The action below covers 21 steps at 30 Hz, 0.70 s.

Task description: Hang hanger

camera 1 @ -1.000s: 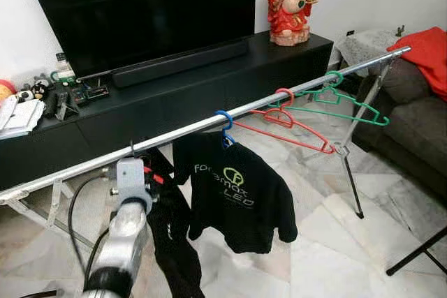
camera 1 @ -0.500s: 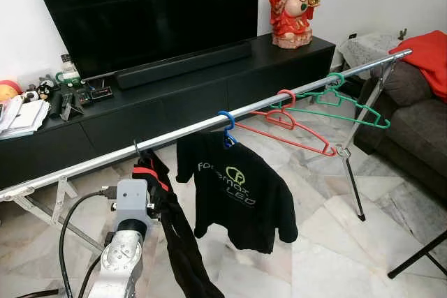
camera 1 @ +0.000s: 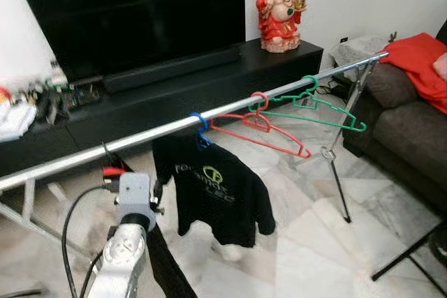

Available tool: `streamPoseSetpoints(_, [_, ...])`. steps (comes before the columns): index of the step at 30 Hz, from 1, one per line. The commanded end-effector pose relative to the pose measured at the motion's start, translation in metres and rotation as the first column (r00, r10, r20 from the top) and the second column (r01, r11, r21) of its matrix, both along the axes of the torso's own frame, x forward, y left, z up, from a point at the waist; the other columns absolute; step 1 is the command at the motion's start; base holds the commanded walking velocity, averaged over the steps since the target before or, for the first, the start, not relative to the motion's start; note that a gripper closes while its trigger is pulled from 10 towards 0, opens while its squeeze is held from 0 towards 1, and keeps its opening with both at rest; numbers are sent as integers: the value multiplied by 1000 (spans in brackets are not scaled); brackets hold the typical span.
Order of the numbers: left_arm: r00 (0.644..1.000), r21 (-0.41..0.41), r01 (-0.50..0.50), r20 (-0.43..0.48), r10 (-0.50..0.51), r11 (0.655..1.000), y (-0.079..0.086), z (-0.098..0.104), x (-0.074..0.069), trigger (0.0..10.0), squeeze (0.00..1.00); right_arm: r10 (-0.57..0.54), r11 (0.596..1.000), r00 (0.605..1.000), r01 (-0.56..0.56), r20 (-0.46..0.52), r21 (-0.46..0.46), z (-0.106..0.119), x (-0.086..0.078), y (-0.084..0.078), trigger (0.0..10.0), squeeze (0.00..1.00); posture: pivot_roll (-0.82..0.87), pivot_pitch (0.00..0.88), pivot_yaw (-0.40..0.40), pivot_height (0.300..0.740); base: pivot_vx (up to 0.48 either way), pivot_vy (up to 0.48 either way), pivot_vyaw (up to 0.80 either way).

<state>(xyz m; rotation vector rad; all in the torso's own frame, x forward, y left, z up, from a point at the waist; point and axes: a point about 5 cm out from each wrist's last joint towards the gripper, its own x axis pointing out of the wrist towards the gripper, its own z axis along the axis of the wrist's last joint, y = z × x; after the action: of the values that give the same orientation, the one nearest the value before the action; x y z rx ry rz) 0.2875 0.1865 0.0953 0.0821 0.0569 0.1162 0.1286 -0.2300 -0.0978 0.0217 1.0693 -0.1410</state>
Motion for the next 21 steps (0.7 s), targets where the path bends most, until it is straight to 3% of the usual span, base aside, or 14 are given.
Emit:
streamPoseSetpoints(1, [1000,-11,23,2,-23,1000,-3,2,1,10000,0,3,1000,1000,-3,-2,11,-2,-2,6,10000,0,4,0,68,740,0,0,0])
streamPoseSetpoints(3, [998,-23,68,-2,-68,997,-7,2,2,10000,0,8,1000,1000,-8,-1,19,-4,-2,14,10000,0,4,0,68,740,0,0,0])
streamPoseSetpoints(5, [976,-46,219,-9,-219,975,-22,1,1,10000,0,17,999,1000,-17,2,34,-6,1,31,10000,0,3,0,67,740,0,0,0])
streamPoseSetpoints(7, [971,-46,238,-9,-238,970,-24,1,0,10000,0,20,999,1000,-20,5,37,-6,2,35,10000,0,5,0,66,740,0,0,0])
streamPoseSetpoints(8, [974,-49,225,-17,-226,973,-22,-1,-1,10000,0,18,999,1000,-19,16,43,-5,7,45,10000,0,5,0,66,740,0,0,0])
streamPoseSetpoints(11, [987,-74,148,-43,-152,986,-11,-11,-3,10000,0,22,998,999,-23,27,50,-5,14,57,10000,0,1,0,68,740,0,0,0])
streamPoseSetpoints(14, [991,-35,-41,-130,36,999,22,-36,-14,10000,0,25,998,999,-27,34,51,-3,19,58,10000,0,-4,0,68,740,0,0,0])
streamPoseSetpoints(17, [967,-30,-205,-163,197,978,57,-53,-32,10000,0,18,999,999,-20,37,37,-1,20,45,10000,0,-1,0,68,740,0,0,0])
streamPoseSetpoints(21, [924,12,-336,-188,332,942,85,-65,-51,10000,0,4,1000,999,-4,34,19,0,13,24,10000,0,-3,0,69,740,0,0,0])
